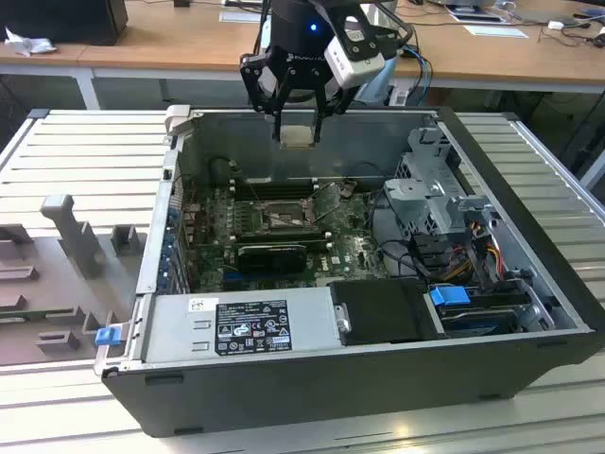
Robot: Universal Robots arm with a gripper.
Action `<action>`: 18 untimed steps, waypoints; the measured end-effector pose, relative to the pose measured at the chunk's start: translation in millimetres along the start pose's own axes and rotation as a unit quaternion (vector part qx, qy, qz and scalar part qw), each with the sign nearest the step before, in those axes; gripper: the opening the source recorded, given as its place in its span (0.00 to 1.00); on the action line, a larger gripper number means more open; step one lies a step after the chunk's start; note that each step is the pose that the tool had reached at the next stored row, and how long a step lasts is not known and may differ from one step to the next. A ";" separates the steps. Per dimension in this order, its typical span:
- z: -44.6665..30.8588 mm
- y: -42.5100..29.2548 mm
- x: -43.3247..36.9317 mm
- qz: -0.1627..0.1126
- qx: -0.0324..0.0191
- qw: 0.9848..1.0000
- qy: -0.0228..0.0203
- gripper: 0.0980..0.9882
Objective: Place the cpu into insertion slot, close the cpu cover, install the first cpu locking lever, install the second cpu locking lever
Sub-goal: 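Place the cpu into insertion slot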
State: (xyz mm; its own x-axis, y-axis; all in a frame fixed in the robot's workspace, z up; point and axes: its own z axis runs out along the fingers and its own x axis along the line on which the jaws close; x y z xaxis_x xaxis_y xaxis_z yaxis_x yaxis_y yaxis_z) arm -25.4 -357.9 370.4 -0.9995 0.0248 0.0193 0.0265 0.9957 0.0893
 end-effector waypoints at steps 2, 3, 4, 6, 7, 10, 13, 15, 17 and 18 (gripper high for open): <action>0.0 0.0 0.1 0.017 0.000 1.000 -0.002 0.48; 0.0 0.0 0.1 0.022 0.000 1.000 -0.002 0.48; 0.0 0.0 0.1 0.026 -0.001 1.000 -0.002 0.48; 0.0 0.0 0.1 0.031 -0.001 1.000 -0.003 0.48; 0.0 0.0 0.1 0.032 -0.001 0.999 -0.003 0.48; 0.1 0.0 0.1 0.037 -0.001 0.999 -0.003 0.48; 0.1 0.0 0.1 0.043 -0.001 0.999 -0.004 0.48; 0.5 -0.1 0.1 0.043 -0.001 0.999 -0.004 0.48; 1.0 -0.1 0.1 0.043 -0.001 0.999 -0.004 0.48; 1.1 -0.1 0.1 0.043 -0.001 0.999 -0.004 0.48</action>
State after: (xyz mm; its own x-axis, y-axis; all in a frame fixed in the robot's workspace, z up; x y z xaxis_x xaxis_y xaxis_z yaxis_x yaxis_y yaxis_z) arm -25.6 -357.9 369.3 -0.9937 0.1102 0.0193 0.1115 0.9897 0.0893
